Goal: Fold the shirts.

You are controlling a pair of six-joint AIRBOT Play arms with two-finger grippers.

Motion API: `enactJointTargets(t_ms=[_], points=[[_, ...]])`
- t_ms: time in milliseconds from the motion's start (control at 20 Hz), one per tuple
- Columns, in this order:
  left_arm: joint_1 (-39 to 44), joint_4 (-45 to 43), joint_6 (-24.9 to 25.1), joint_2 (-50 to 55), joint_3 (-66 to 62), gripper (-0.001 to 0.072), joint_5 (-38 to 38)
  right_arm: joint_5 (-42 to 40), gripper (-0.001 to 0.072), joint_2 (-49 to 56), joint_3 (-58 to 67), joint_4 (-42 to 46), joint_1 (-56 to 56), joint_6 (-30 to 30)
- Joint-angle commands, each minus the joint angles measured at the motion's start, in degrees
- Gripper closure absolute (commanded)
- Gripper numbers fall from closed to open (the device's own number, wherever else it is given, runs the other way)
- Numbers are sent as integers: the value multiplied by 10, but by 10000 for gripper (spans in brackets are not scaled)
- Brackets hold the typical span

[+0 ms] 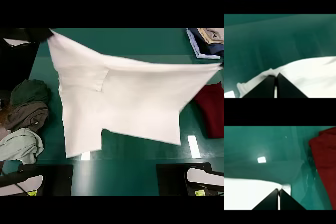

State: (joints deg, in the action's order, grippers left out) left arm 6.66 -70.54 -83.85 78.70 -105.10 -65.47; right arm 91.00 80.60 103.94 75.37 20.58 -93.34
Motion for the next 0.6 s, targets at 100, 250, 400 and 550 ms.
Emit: enactJointTargets(t_ms=[100, 250, 400, 550], points=[[0, -24, 64, 123, 2, 683, 114, -183, 704, 91, -48, 28, -60, 0], [0, -67, 63, 147, 2, 684, 196, -264, 705, 118, -48, 28, -89, 0], [0, -108, 63, 163, 2, 683, 233, -302, 705, 137, -48, 29, -110, 0], [0, -172, 63, 174, 2, 684, 208, -282, 705, 149, -48, 38, -128, -1]])
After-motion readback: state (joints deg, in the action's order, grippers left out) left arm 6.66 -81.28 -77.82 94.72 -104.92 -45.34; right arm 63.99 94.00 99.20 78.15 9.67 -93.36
